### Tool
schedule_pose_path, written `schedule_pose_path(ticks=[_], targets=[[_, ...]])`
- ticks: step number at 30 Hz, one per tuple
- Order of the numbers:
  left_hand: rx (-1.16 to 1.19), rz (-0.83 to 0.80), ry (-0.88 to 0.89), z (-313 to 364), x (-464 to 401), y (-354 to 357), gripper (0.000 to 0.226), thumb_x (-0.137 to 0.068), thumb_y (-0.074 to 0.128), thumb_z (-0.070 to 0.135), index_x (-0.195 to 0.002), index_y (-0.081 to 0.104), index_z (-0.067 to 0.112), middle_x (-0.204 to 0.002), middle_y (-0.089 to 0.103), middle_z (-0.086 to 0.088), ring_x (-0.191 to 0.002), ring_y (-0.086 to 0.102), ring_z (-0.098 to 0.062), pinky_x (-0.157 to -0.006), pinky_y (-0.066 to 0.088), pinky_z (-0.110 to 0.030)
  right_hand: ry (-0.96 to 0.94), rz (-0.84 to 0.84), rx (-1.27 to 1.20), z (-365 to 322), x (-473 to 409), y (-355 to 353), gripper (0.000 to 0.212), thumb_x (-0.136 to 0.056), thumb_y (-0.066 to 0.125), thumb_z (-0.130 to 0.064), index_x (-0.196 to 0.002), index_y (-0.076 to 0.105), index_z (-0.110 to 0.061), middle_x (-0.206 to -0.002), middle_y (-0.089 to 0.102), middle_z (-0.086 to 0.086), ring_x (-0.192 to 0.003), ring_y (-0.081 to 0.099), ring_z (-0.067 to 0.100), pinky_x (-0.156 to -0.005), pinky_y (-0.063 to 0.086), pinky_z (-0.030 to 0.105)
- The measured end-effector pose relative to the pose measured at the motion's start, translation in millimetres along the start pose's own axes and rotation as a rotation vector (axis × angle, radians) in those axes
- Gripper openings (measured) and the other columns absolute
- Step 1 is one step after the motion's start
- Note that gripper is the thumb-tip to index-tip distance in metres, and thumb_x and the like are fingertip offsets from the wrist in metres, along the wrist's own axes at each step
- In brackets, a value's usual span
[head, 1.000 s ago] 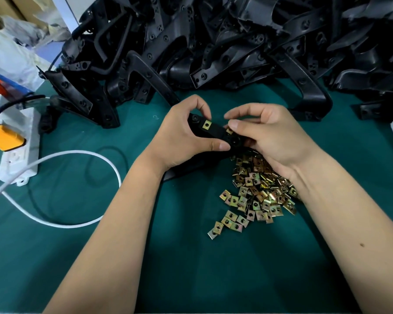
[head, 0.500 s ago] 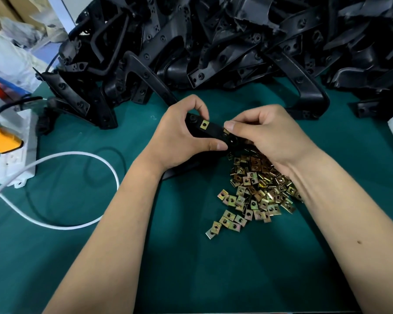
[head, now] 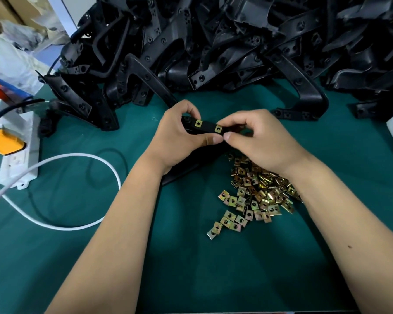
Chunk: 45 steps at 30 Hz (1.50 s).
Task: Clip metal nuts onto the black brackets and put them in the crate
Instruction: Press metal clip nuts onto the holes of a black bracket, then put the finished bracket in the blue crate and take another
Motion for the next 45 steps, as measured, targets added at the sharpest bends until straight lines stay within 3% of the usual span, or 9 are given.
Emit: schedule_pose_path(ticks=[11,18,23,28,31,36,39,42,45], targets=[[0.148,-0.113,-0.001,17,6,8,0.029,-0.088,0.080,0.007,-0.092,0.052,0.014,-0.071,0.056,-0.003,-0.059,0.050,-0.016,-0.053,0.045,-0.028,-0.138,0.155,0.153,-18,12,-14,0.012,-0.085,0.082,-0.022,-0.093,0.075,-0.016,-0.088,0.069,-0.008,-0.083,0.061,0.008,-0.068,0.044,0.018],[0.308,0.005,0.100,84,0,69,0.024,-0.082,0.078,0.021,-0.090,0.055,0.022,-0.077,0.056,-0.001,-0.067,0.054,-0.013,-0.058,0.049,-0.026,-0.119,0.430,-0.046,-27,58,-74,0.020,-0.096,0.065,-0.010,-0.116,0.065,-0.012,-0.105,0.067,-0.008,-0.096,0.062,0.003,-0.085,0.049,0.021],[0.389,0.007,0.208,162,10,180,0.028,-0.084,0.081,0.023,-0.095,0.055,0.019,-0.094,0.057,-0.002,-0.089,0.057,-0.015,-0.082,0.052,-0.041,-0.038,0.785,-0.164,-15,123,-157,0.045,-0.089,0.050,0.002,-0.132,0.057,-0.012,-0.131,0.062,-0.003,-0.125,0.056,0.011,-0.112,0.043,0.038],[0.388,-0.264,0.380,239,61,310,0.029,-0.081,0.080,0.016,-0.094,0.055,0.011,-0.084,0.057,0.003,-0.079,0.055,-0.005,-0.077,0.045,-0.021,-0.007,1.102,-0.265,28,262,-234,0.041,-0.086,0.054,0.003,-0.123,0.062,-0.014,-0.106,0.064,-0.002,-0.090,0.057,0.009,-0.077,0.047,0.028],[0.320,-0.514,0.429,263,107,399,0.028,-0.080,0.079,0.020,-0.095,0.057,0.013,-0.084,0.060,0.008,-0.076,0.059,-0.004,-0.075,0.050,-0.022,0.029,1.340,-0.547,77,354,-253,0.040,-0.083,0.055,-0.001,-0.116,0.065,-0.020,-0.094,0.064,-0.002,-0.073,0.053,0.009,-0.059,0.040,0.022],[-0.187,-0.911,0.396,216,183,533,0.042,-0.090,0.076,0.030,-0.121,0.055,0.012,-0.116,0.069,-0.008,-0.110,0.064,-0.031,-0.093,0.050,-0.043,0.504,1.737,-0.899,195,473,-217,0.035,-0.091,0.043,0.011,-0.112,0.062,-0.009,-0.091,0.060,0.019,-0.072,0.056,0.022,-0.063,0.045,0.028],[-0.509,-0.992,0.424,158,217,566,0.044,-0.094,0.070,0.032,-0.126,0.051,0.009,-0.128,0.062,-0.016,-0.121,0.058,-0.038,-0.097,0.049,-0.048,0.911,1.919,-0.918,249,528,-168,0.027,-0.090,0.050,0.011,-0.082,0.061,-0.012,-0.077,0.064,0.012,-0.064,0.062,0.023,-0.055,0.052,0.029],[-0.637,-1.051,0.343,108,235,574,0.041,-0.095,0.069,0.031,-0.126,0.053,0.010,-0.128,0.058,-0.017,-0.123,0.055,-0.038,-0.102,0.046,-0.047,1.236,1.895,-0.884,289,559,-123,0.021,-0.095,0.054,0.001,-0.106,0.065,-0.012,-0.099,0.070,0.014,-0.081,0.068,0.031,-0.075,0.060,0.043],[-0.687,-1.105,0.272,78,243,575,0.039,-0.096,0.068,0.030,-0.126,0.055,0.011,-0.130,0.057,-0.015,-0.123,0.056,-0.036,-0.102,0.047,-0.044,1.283,1.768,-1.040,311,550,-100,0.034,-0.095,0.050,0.001,-0.121,0.047,-0.020,-0.081,0.057,0.015,-0.055,0.046,0.023,-0.047,0.040,0.031]])
Point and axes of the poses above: each hand's wrist, its own x-axis away from the middle knuckle, its own y-axis out of the palm, z = x × y, the point moved 5 cm from there along -x, towards the middle knuckle
